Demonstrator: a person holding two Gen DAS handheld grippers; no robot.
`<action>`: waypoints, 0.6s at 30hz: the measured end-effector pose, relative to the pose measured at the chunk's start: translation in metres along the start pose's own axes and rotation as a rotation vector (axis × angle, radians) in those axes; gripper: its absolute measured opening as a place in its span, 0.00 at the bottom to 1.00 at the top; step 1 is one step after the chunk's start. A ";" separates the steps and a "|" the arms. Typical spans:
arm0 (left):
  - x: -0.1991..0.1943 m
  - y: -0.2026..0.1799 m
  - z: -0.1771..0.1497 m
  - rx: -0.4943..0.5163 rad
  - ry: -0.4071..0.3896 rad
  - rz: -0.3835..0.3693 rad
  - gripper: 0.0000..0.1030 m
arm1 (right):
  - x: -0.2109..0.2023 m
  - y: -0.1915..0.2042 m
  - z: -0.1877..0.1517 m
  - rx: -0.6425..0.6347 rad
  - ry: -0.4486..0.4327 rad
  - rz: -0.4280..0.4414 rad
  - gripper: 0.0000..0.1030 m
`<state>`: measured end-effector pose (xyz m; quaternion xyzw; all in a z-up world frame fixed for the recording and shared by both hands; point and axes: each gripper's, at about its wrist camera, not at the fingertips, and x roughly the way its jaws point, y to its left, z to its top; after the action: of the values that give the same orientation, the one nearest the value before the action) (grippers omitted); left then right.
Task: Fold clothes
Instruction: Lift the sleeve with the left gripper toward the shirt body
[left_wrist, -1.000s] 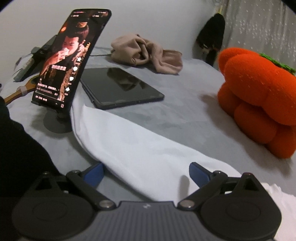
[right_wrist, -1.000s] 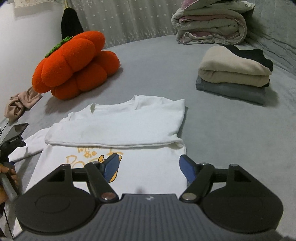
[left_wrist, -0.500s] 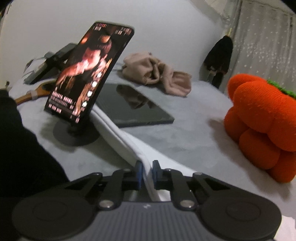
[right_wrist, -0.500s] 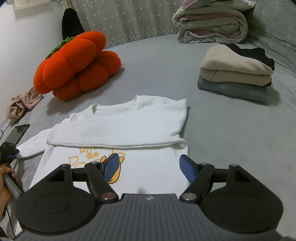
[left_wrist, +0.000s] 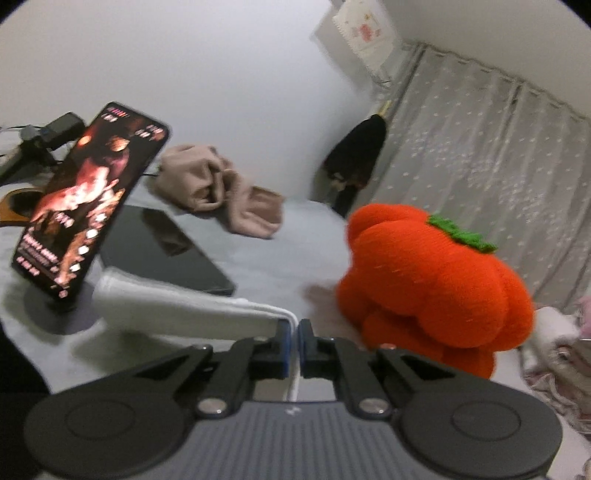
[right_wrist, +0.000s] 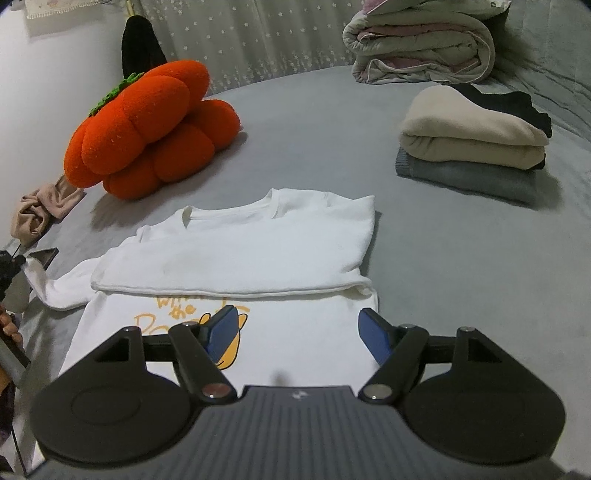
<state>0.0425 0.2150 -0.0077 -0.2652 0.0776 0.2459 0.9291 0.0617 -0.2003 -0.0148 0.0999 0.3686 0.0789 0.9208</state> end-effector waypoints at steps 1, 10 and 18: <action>-0.001 -0.003 0.001 -0.001 -0.003 -0.022 0.04 | 0.000 0.001 0.000 -0.001 -0.001 0.003 0.73; -0.013 -0.045 0.011 -0.012 -0.016 -0.255 0.04 | -0.001 0.005 0.002 -0.012 -0.006 0.020 0.73; -0.026 -0.086 -0.002 0.048 0.027 -0.437 0.04 | -0.005 0.002 0.006 0.002 -0.022 0.021 0.73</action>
<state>0.0626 0.1399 0.0364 -0.2568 0.0363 0.0331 0.9652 0.0621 -0.2004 -0.0074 0.1054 0.3576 0.0872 0.9238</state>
